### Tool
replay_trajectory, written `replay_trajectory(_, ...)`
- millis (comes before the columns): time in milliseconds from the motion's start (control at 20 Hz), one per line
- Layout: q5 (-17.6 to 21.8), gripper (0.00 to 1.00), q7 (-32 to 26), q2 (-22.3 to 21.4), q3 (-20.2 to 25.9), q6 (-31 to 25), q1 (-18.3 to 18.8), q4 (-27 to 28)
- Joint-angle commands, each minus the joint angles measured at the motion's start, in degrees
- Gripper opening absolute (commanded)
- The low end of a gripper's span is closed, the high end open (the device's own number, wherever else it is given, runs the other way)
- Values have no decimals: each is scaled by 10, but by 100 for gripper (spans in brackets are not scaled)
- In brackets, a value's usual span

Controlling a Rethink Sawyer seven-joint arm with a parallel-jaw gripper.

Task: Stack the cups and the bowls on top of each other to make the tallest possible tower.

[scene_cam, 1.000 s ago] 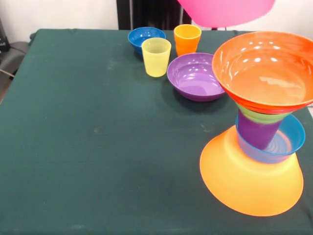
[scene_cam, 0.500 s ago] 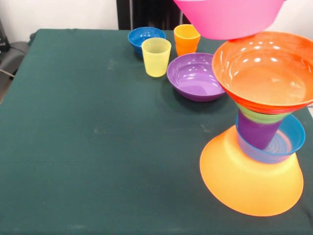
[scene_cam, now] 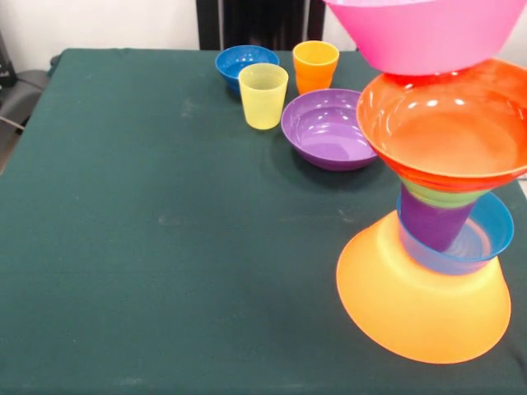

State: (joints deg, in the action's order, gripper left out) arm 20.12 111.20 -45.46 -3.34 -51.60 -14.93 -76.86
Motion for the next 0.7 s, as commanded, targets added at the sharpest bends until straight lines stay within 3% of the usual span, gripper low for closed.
replay_trajectory(50,28,0,53,30,-5,-72,-23,58)
replay_trajectory(700,34,0,-17,45,1,-79,-11,107)
